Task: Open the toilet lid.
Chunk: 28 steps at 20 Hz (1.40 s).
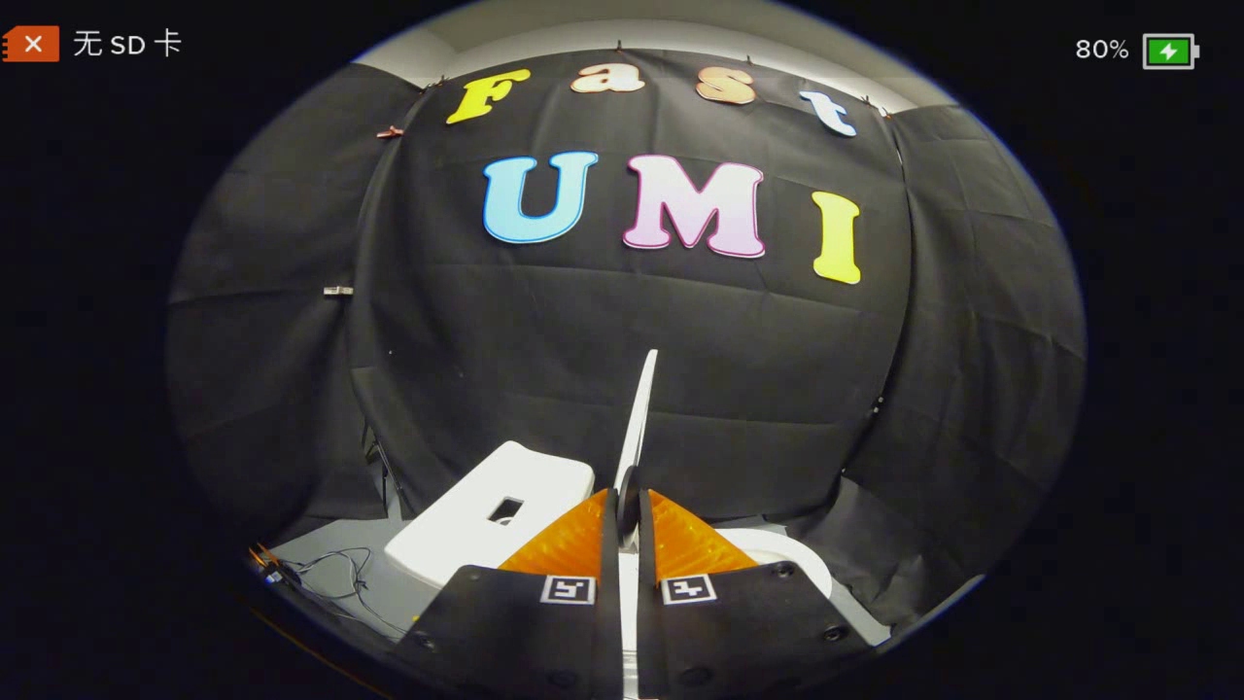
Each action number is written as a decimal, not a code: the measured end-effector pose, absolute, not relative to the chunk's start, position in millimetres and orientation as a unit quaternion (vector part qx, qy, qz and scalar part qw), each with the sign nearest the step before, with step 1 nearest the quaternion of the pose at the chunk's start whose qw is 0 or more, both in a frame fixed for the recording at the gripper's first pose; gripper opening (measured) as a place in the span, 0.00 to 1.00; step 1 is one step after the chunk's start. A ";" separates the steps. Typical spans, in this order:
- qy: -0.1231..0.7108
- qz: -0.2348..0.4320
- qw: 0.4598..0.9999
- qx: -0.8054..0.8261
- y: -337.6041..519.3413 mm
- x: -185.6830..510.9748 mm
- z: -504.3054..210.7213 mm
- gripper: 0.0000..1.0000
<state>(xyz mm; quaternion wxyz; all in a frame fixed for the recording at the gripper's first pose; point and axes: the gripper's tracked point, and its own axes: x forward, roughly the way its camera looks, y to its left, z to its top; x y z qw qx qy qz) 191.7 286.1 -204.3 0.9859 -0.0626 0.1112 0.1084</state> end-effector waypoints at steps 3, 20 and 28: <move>0.105 0.116 0.985 -0.074 309.9 189.4 -205.8 0.10; 0.078 0.142 0.976 -0.148 384.1 177.1 -213.5 0.10; 0.064 0.170 0.975 -0.128 383.9 154.3 -192.8 0.98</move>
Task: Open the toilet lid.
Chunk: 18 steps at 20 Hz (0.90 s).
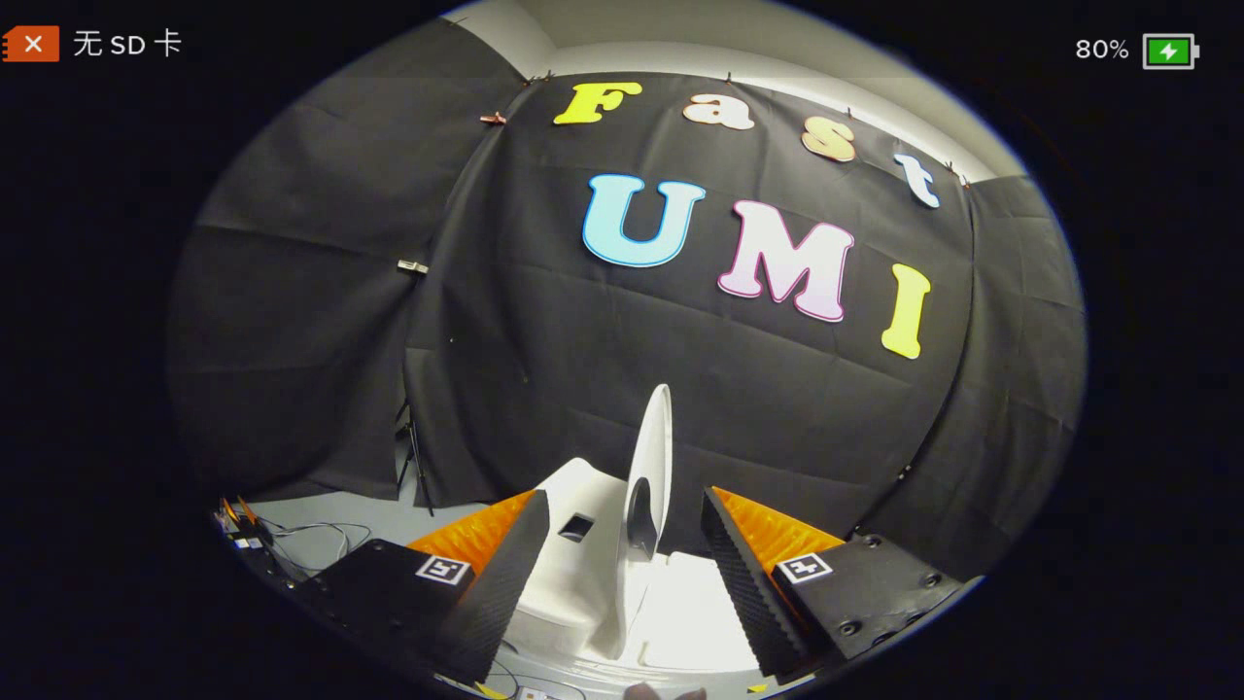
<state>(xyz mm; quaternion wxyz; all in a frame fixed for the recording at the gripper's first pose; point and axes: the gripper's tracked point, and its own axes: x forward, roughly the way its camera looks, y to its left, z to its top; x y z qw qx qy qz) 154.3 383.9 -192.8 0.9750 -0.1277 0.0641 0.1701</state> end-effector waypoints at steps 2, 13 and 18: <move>0.065 0.171 0.976 -0.115 378.7 149.5 -184.1 0.98; 0.061 0.178 0.981 -0.045 301.8 110.3 -124.9 0.98; 0.051 0.152 0.987 -0.019 241.8 98.7 -104.1 0.98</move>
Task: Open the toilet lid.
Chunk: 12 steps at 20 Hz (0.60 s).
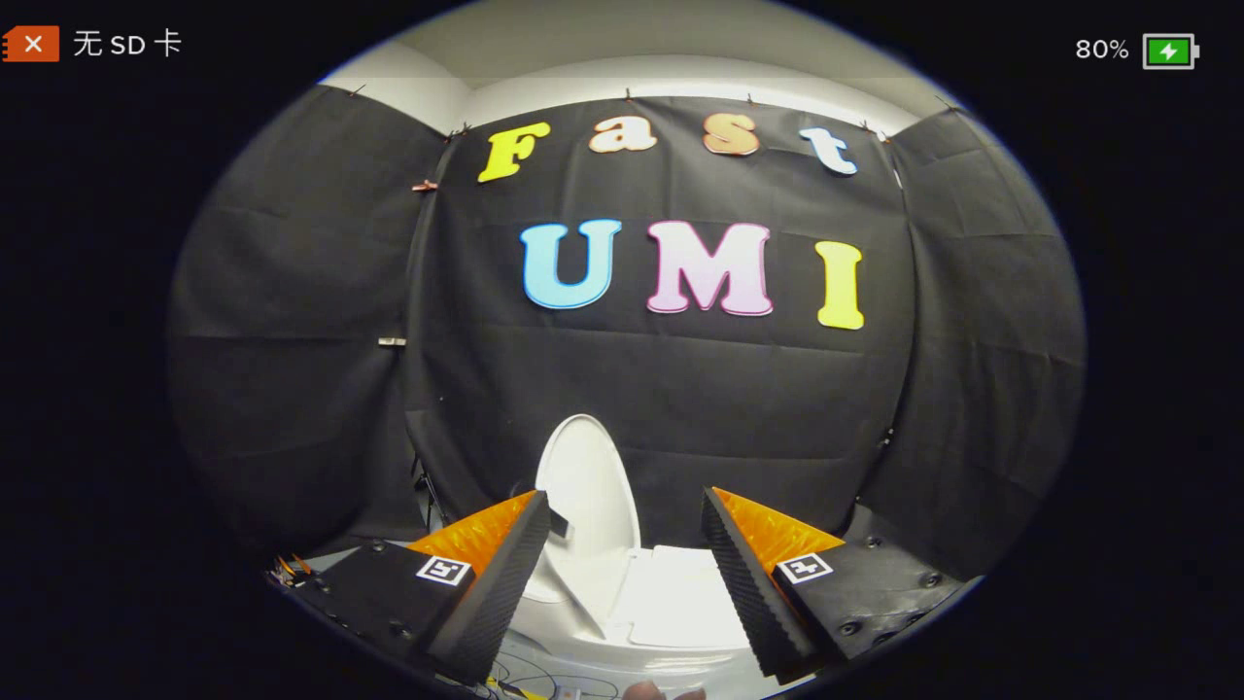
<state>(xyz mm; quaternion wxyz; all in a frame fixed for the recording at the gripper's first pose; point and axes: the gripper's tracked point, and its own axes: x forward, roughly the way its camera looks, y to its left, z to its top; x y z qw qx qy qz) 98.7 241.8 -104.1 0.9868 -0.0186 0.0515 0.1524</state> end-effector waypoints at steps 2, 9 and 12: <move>0.047 0.142 0.989 -0.011 216.3 94.5 -96.6 0.98; 0.014 0.090 0.996 0.004 128.6 78.2 -64.6 0.99; 0.006 0.080 0.997 0.015 101.8 70.0 -52.7 1.00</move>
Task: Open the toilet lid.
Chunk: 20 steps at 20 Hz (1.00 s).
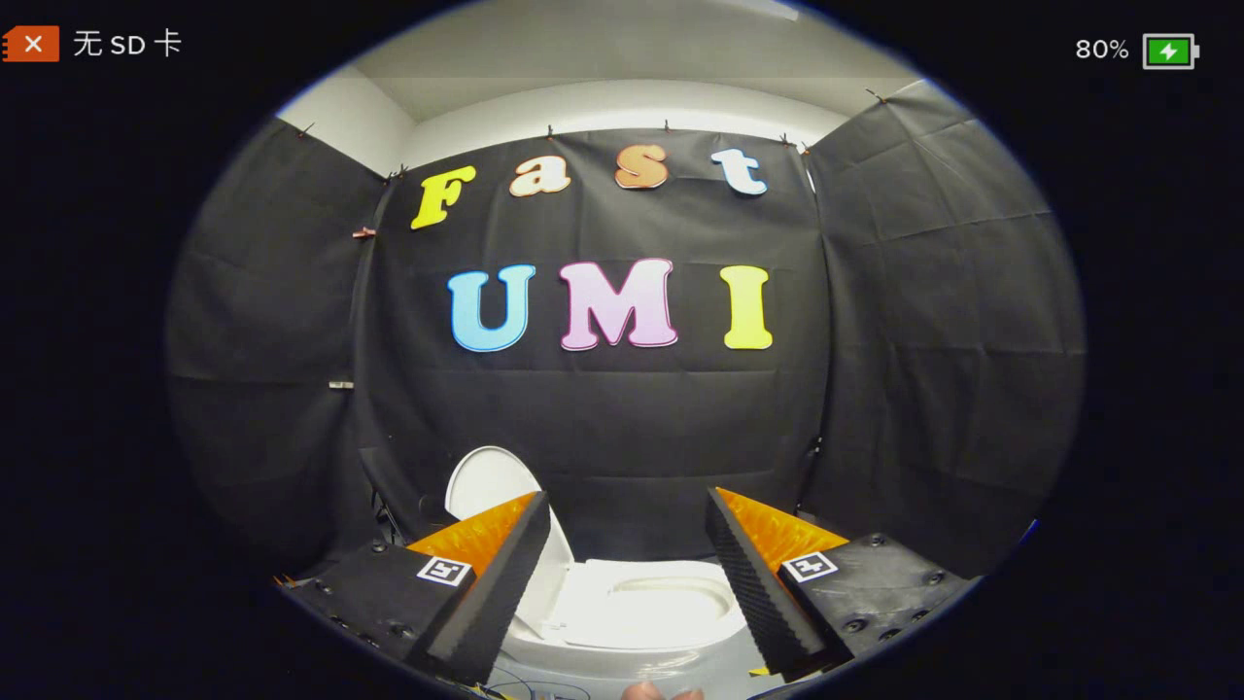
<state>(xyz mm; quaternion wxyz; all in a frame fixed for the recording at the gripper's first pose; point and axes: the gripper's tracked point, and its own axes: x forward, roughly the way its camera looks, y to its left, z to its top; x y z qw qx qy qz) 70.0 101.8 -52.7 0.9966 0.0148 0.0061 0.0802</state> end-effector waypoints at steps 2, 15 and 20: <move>0.003 0.073 0.997 0.012 86.3 63.9 -47.3 1.00; -0.016 0.035 0.999 0.028 32.4 40.7 -29.6 0.98; -0.010 0.042 0.999 0.020 41.9 41.5 -35.9 0.98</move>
